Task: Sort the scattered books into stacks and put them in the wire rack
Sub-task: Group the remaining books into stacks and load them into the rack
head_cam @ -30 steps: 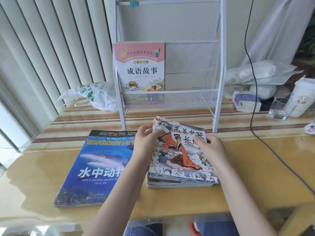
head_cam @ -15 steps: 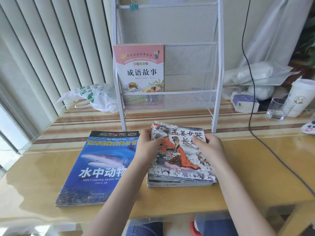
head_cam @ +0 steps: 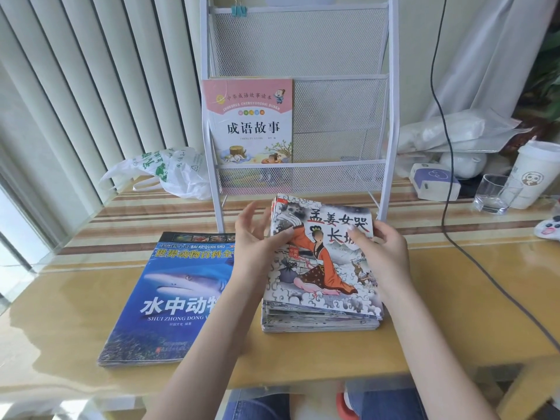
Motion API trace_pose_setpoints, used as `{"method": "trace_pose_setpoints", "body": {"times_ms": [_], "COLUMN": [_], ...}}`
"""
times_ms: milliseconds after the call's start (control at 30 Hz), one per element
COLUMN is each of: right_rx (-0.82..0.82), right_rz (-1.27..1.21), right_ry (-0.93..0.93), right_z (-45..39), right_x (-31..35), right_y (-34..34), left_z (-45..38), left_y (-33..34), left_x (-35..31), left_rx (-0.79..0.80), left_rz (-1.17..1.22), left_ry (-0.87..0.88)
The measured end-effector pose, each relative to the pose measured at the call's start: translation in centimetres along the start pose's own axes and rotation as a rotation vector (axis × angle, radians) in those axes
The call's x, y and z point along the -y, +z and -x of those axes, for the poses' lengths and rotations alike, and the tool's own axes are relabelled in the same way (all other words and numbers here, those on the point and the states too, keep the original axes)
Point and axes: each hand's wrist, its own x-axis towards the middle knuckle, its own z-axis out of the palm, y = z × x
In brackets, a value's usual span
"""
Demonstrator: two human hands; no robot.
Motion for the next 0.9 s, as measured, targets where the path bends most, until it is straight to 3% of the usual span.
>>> {"method": "trace_pose_setpoints", "body": {"times_ms": [67, 133, 267, 400, 500, 567, 733, 900], "right_rx": [-0.003, 0.009, 0.055, 0.236, 0.395, 0.359, 0.084, -0.021], "right_rz": [-0.088, -0.176, -0.425, -0.517, -0.422, -0.347, -0.291, -0.248], "right_ry": [-0.046, -0.141, -0.273, -0.363, -0.297, -0.276, -0.247, -0.238], "right_z": [0.0, 0.0, -0.5, -1.5, -1.8, -1.7, -1.9, -1.4], "right_x": [1.0, 2.4, 5.1, 5.8, 5.2, 5.5, 7.6, 7.6], "right_y": [-0.1, -0.1, 0.2, -0.4, -0.8, -0.5, 1.4, 2.0], "left_z": [0.0, 0.2, -0.1, -0.6, -0.6, -0.2, -0.2, -0.6], "left_y": [-0.1, 0.2, 1.1, 0.5, -0.3, 0.2, 3.3, 4.0], "left_x": [-0.4, -1.2, -3.3, -4.1, -3.6, -3.9, -4.6, -4.5], "left_rx": [-0.013, 0.103, 0.24, 0.345, 0.343, 0.303, -0.039, -0.11], "left_rz": [-0.034, -0.06, -0.032, -0.045, -0.102, -0.126, -0.261, -0.24], "left_ry": [-0.062, -0.07, 0.077, 0.186, 0.181, 0.16, 0.19, 0.292]}}
